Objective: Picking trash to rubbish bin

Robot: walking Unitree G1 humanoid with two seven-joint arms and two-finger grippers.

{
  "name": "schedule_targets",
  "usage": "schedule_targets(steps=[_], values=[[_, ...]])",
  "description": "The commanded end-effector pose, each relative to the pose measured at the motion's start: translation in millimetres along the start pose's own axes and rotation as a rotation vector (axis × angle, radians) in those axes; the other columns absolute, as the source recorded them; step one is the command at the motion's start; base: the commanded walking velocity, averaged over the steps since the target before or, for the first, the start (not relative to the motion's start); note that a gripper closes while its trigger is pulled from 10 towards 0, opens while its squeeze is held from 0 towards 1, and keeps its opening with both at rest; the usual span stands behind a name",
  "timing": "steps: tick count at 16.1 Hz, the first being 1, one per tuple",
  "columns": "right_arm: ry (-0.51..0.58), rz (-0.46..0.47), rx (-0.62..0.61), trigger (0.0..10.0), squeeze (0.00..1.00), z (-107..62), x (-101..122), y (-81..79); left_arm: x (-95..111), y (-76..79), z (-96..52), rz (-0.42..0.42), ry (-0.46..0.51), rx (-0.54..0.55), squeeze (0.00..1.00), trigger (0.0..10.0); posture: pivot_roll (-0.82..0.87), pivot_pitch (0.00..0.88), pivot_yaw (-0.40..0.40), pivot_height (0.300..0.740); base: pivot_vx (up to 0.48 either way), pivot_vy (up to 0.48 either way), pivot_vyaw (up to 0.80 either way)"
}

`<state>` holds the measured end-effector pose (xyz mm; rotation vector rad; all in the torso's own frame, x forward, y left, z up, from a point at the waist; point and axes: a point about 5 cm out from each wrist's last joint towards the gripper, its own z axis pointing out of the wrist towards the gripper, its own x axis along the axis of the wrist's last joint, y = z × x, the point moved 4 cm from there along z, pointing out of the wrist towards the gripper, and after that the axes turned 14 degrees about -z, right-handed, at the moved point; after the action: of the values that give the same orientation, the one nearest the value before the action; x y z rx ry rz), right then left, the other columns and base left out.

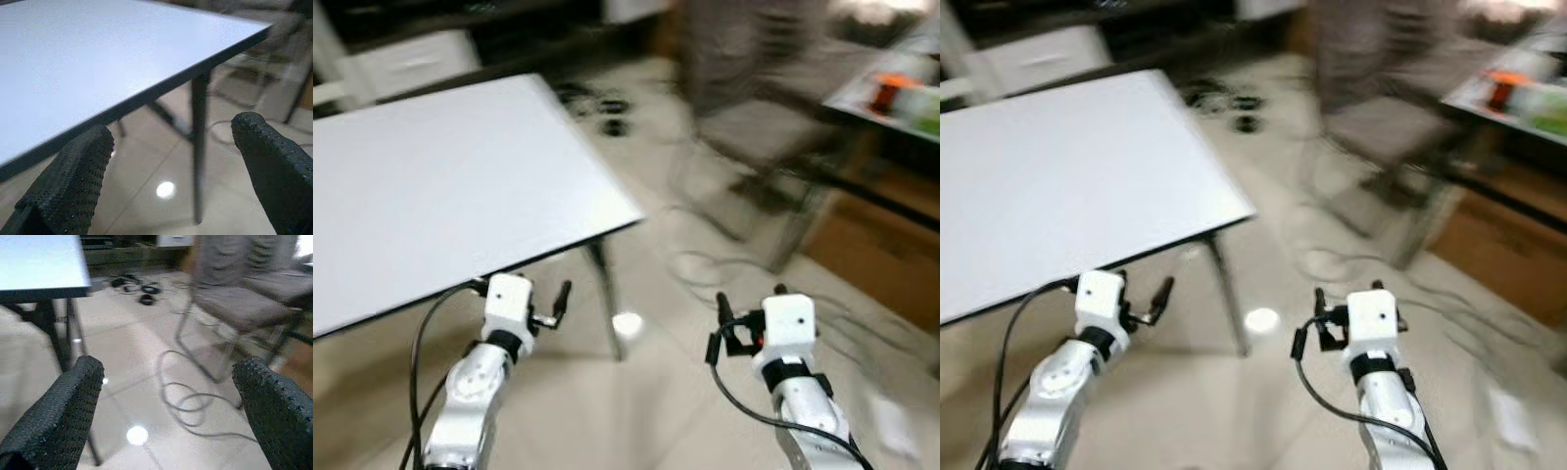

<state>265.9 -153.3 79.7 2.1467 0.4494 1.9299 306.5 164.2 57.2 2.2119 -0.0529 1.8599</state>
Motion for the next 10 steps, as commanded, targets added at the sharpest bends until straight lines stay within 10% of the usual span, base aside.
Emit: schedule_targets(steps=[1,10], values=[[-0.009,-0.001,-0.012,10.0,0.0,-3.3,-3.9,5.5,-2.9,5.5,1.8,-0.005,-0.013,-0.012,0.0,10.0,-0.09,0.072,0.057,0.74,0.0,0.0,0.0],[-0.011,-0.031,0.002,10.0,0.0,-3.5,-4.5,3.0,-6.5,2.1,0.8,-0.002,-0.026,0.002,0.0,10.0,-0.08,0.074,0.059,0.74,0.0,0.0,0.71]])
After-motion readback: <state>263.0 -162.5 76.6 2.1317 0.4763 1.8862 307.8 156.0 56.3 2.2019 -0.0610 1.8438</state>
